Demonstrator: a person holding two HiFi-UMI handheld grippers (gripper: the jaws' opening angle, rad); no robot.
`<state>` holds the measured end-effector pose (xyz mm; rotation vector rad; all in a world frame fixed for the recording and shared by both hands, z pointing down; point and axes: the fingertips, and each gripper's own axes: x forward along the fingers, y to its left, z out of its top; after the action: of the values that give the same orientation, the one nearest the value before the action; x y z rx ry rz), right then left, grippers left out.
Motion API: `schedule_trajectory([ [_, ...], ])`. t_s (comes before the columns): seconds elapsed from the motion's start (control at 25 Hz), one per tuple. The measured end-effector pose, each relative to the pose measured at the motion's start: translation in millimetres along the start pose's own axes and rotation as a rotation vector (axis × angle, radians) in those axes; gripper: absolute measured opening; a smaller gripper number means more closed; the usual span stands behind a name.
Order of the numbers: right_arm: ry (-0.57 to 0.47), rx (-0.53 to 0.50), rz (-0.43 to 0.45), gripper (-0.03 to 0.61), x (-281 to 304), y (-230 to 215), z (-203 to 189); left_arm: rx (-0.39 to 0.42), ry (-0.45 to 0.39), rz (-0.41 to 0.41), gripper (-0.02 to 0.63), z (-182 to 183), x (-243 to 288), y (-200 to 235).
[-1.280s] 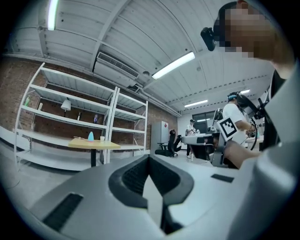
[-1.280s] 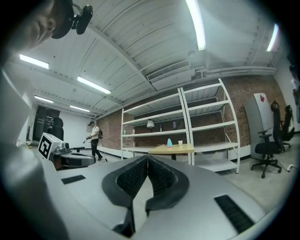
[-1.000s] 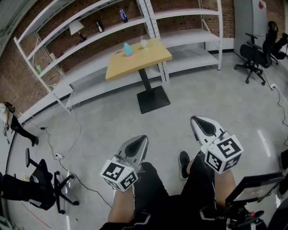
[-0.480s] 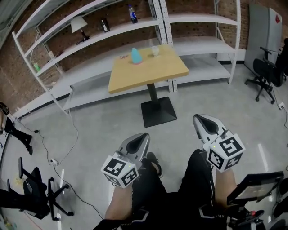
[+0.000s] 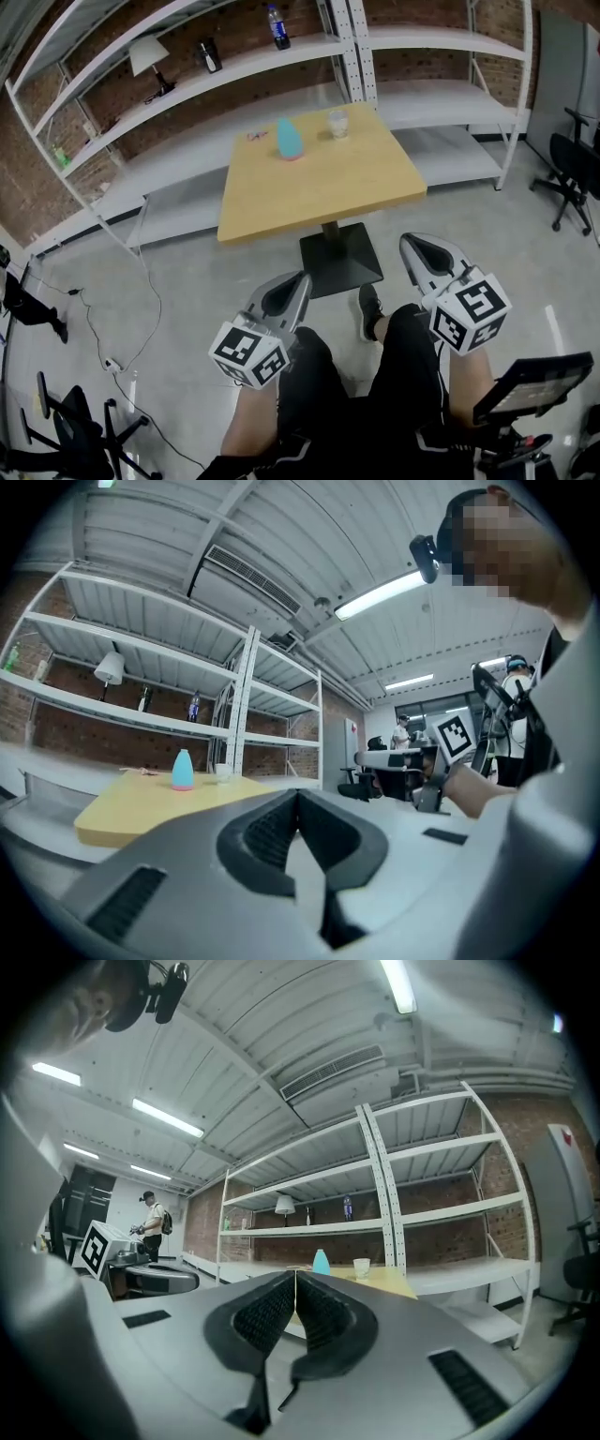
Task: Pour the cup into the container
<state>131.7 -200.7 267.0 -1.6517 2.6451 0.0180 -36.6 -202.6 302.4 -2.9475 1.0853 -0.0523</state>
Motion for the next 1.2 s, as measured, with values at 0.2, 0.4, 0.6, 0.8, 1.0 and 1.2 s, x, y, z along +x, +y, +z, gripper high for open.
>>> schedule_trajectory([
  [0.2,-0.009,0.025,-0.001,0.003,84,-56,-4,0.015,0.026,-0.004,0.002,1,71,64],
  [0.4,-0.024,0.017,-0.019,0.003,162,-103,-3,0.024,0.007,-0.004,0.002,5,127,127],
  [0.6,-0.006,0.008,-0.032,0.003,237,-131,-8,0.021,-0.012,-0.007,0.002,5,165,185],
  [0.8,0.014,-0.005,-0.037,0.005,302,-155,-7,0.031,-0.009,-0.017,0.002,7,196,234],
  [1.0,0.049,-0.020,-0.046,0.048,353,-181,-9,0.038,0.002,-0.039,0.002,11,221,273],
  [1.2,0.070,-0.034,-0.046,0.100,389,-205,-13,0.071,0.027,-0.096,0.002,16,250,294],
])
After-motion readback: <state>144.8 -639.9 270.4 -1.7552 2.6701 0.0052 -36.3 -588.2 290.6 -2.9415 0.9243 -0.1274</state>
